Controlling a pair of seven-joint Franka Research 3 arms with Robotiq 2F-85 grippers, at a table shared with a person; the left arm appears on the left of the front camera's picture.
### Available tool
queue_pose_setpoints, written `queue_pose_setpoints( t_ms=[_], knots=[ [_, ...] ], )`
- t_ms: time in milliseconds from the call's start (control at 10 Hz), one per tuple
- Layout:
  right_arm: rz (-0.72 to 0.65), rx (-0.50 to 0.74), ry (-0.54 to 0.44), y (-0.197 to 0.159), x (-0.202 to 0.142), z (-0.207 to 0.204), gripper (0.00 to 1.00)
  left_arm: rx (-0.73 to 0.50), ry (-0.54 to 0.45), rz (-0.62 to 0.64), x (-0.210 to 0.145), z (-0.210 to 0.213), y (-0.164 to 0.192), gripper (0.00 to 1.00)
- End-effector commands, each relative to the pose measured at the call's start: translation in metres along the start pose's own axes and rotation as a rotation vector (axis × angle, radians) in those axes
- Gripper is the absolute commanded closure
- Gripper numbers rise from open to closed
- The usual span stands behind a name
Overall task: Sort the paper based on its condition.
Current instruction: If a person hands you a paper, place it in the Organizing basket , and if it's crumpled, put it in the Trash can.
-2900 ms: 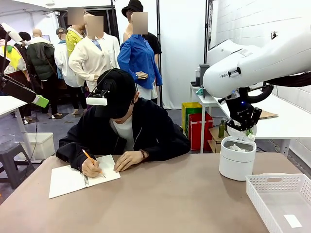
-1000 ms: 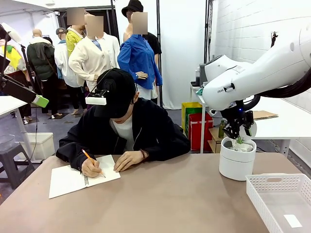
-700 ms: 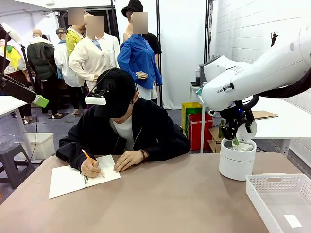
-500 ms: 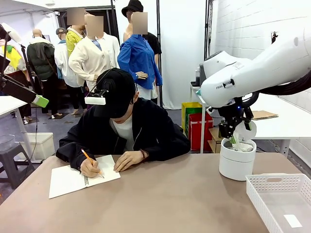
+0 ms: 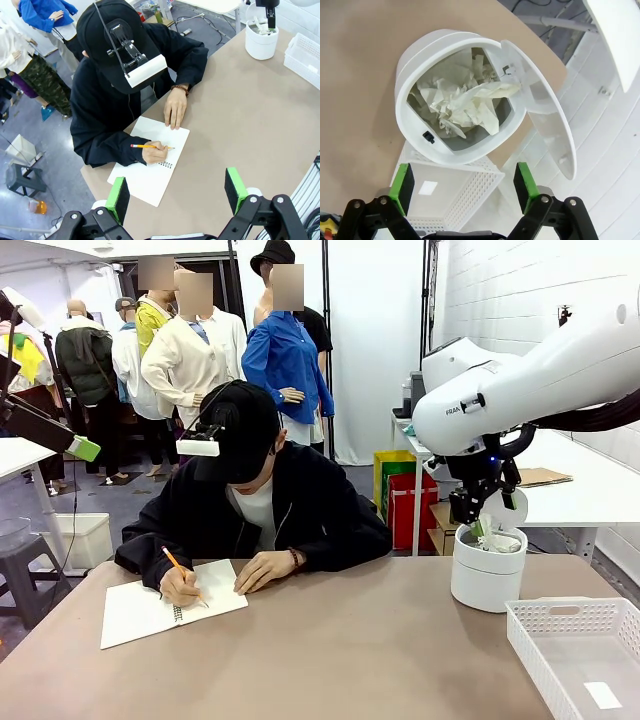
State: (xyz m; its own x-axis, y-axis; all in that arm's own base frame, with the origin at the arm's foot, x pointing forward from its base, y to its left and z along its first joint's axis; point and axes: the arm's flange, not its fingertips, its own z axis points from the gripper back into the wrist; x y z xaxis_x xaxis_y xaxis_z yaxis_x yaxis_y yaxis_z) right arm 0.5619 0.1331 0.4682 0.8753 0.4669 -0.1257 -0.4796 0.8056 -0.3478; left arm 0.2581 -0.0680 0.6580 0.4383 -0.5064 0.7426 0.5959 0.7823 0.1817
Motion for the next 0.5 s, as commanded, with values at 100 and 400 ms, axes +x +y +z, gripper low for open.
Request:
queue_pose_setpoints(
  t_ms=[100,400],
  knots=[
    [-0.014,-0.019,-0.006,-0.0021,0.0048,-0.0004,0.0,0.001,-0.001,0.002,0.0002,0.0003,0.0007,0.0],
    [-0.014,-0.019,-0.006,-0.0021,0.0048,-0.0004,0.0,0.001,-0.001,0.002,0.0002,0.0003,0.0007,0.0]
  ],
)
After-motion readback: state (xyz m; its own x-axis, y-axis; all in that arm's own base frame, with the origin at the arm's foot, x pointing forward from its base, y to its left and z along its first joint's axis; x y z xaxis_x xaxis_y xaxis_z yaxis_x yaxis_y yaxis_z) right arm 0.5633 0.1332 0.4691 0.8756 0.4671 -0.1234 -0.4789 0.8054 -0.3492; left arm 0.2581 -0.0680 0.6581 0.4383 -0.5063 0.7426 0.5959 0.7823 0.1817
